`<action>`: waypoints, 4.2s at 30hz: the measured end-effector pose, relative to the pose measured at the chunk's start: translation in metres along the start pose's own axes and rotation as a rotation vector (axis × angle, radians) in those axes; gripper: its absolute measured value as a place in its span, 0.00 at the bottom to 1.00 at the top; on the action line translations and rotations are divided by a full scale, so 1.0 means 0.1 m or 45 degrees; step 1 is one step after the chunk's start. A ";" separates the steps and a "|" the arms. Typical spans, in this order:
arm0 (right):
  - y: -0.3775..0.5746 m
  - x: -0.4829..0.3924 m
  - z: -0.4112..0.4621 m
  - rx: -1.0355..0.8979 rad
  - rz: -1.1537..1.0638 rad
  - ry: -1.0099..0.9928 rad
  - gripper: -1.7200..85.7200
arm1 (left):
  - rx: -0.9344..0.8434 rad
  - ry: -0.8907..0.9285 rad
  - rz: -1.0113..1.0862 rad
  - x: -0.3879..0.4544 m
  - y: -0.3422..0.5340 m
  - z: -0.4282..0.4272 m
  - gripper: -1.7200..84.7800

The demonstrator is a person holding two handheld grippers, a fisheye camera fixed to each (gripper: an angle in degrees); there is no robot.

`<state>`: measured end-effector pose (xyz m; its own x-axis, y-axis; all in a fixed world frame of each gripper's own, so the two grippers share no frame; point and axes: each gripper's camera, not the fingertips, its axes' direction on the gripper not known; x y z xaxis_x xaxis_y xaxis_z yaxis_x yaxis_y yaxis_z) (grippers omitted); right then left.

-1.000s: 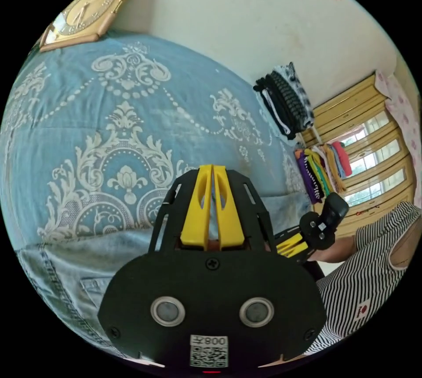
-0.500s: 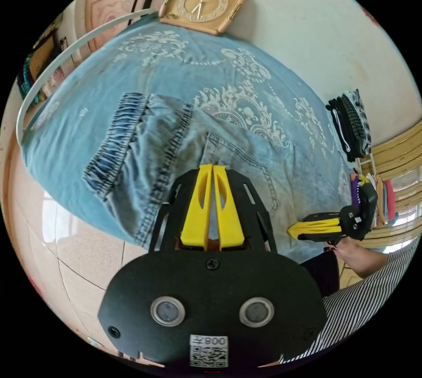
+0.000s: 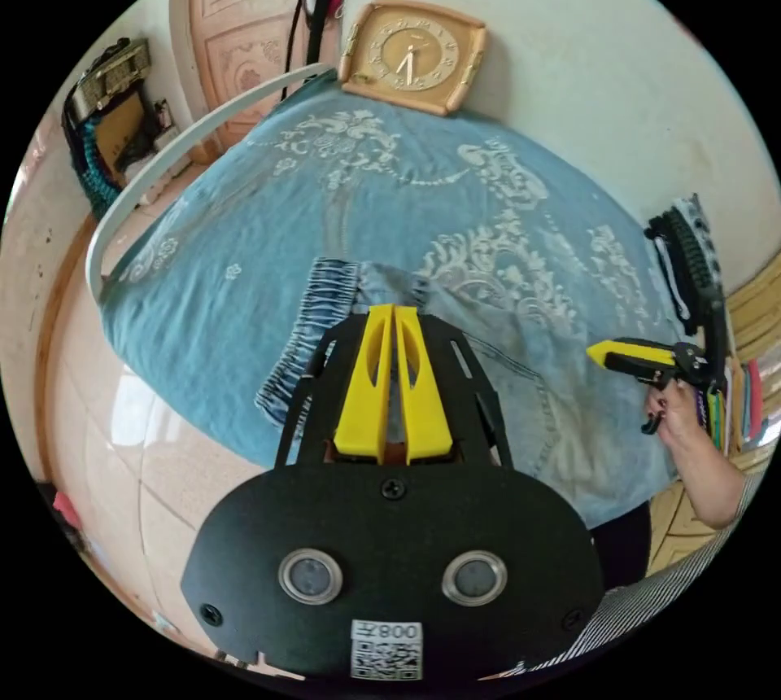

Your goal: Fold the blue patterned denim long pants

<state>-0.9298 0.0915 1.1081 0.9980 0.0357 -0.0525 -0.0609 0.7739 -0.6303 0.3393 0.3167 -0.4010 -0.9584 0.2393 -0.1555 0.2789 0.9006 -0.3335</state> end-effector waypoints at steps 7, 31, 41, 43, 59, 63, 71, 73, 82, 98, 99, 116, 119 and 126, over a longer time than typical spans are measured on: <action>0.10 0.29 0.05 -0.033 0.088 -0.036 0.02 | -0.052 -0.024 -0.041 -0.26 0.24 -0.46 0.02; 3.55 -0.32 -1.01 -0.202 0.128 0.218 0.02 | -0.116 0.068 0.072 0.41 0.64 -3.07 0.02; 4.55 0.18 -0.86 -0.324 0.154 0.255 0.02 | -0.281 0.140 0.246 1.17 -0.07 -3.95 0.02; 4.86 0.43 -1.03 -0.281 0.247 0.133 0.02 | -0.272 0.226 0.303 1.40 -0.23 -4.17 0.02; 9.68 3.07 -3.34 0.722 1.445 -0.079 0.11 | -0.511 0.699 1.211 5.36 -1.59 -5.19 0.05; 10.34 3.49 -3.47 0.835 1.539 -0.128 0.12 | -0.552 0.680 1.465 6.45 -1.87 -5.41 0.09; 10.97 4.05 -3.46 0.874 1.595 -0.259 0.14 | -0.612 0.629 1.780 8.04 -2.34 -5.66 0.13; 11.16 4.13 -3.47 0.924 1.602 -0.333 0.14 | -0.645 0.640 1.811 8.32 -2.43 -5.68 0.13; 11.39 4.47 -3.46 0.911 1.589 -0.448 0.12 | -0.840 0.529 1.980 9.17 -2.67 -5.57 0.12; 11.35 4.38 -3.74 1.023 1.448 -0.572 0.07 | -0.861 0.750 1.899 9.12 -3.14 -5.80 0.04; 11.28 4.31 -3.81 1.049 1.413 -0.572 0.07 | -0.838 0.760 1.908 9.06 -3.17 -5.86 0.04; 9.14 2.78 -4.60 1.111 0.885 -0.455 0.07 | -0.416 0.999 1.810 7.00 -3.51 -6.18 0.03; 8.52 2.42 -4.58 1.049 0.767 -0.446 0.07 | -0.358 1.039 1.737 6.37 -3.54 -6.10 0.04; 6.88 1.62 -4.08 0.811 0.532 -0.460 0.07 | -0.328 1.095 1.479 4.75 -3.48 -5.52 0.04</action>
<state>-0.8172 0.3719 0.3497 0.8466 0.5147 0.1352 -0.5129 0.8570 -0.0509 -0.2467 0.3175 0.1547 0.0268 0.9136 0.4057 0.9717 0.0714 -0.2250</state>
